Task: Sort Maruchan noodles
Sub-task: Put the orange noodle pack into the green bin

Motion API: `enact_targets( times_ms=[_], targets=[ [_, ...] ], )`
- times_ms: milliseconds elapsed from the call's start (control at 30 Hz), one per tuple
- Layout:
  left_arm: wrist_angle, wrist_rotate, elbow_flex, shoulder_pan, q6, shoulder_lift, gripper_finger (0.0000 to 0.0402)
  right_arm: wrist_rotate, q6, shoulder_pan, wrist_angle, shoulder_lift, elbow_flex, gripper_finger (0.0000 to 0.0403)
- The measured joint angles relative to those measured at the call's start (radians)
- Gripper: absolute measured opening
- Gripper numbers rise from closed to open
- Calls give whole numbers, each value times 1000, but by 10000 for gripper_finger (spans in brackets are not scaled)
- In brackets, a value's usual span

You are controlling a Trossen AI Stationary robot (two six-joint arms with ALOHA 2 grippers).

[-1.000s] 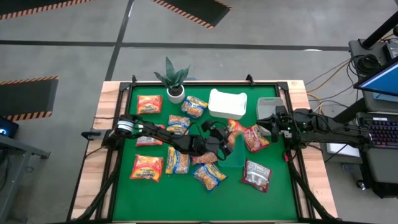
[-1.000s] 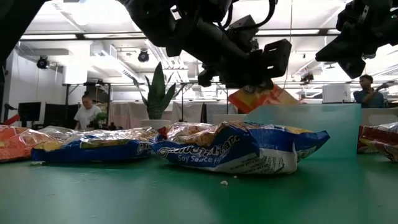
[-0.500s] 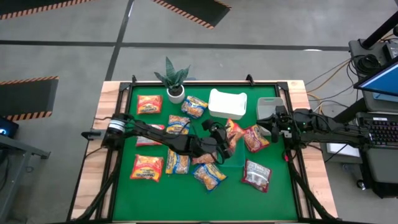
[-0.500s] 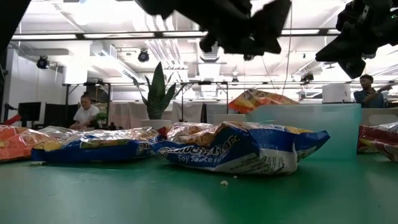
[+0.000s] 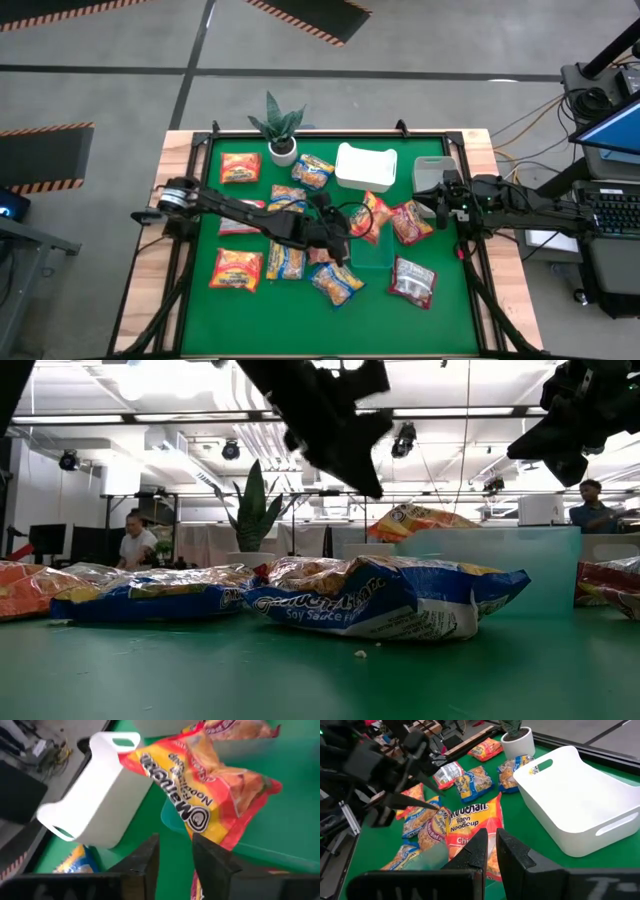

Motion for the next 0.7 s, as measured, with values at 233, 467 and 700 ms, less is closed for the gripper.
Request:
enact_targets(
  times_ms=[233, 467, 700],
  targets=[
    [182, 151, 41, 15, -14, 118, 40, 2, 0, 0, 2, 1, -1, 28],
    [85, 232, 164, 2, -4, 135, 21, 2, 0, 0, 4, 1, -2, 28],
    [64, 244, 153, 7, -55, 175, 15, 2, 1, 0, 5, 1, -2, 28]
  ],
)
